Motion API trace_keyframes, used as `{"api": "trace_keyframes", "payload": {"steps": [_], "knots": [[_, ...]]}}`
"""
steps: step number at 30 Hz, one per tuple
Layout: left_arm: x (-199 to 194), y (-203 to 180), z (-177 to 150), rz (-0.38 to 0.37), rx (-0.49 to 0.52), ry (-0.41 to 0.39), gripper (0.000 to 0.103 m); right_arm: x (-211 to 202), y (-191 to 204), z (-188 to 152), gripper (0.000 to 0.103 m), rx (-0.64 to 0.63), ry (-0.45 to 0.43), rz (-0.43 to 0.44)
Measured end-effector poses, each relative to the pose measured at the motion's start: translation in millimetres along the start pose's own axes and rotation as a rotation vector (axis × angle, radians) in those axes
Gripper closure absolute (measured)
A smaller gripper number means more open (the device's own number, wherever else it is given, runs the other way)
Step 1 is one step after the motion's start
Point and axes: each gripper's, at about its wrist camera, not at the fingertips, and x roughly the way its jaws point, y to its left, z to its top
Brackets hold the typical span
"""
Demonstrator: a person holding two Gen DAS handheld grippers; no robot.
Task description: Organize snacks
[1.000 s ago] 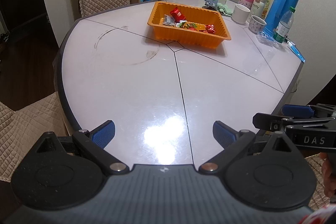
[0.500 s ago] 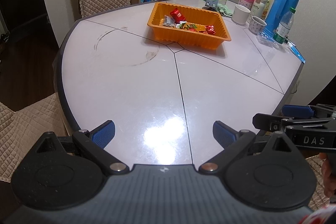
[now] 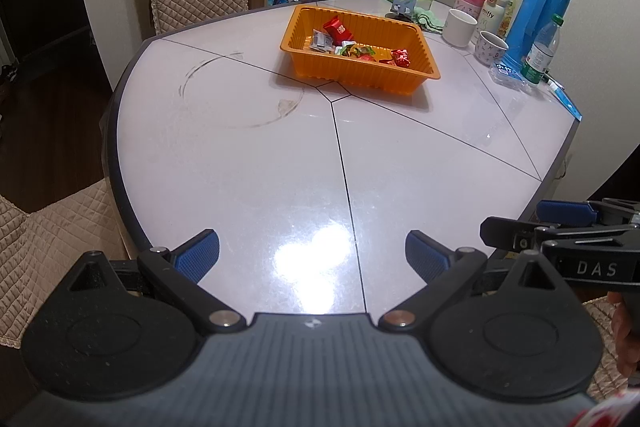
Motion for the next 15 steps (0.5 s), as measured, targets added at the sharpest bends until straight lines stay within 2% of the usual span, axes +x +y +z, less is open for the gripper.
{"api": "trace_keyframes", "payload": {"steps": [15], "knots": [[0.1, -0.8, 3.7, 0.0, 0.0, -0.001, 0.004, 0.0, 0.0, 0.4, 0.022, 0.0, 0.001, 0.0]]}}
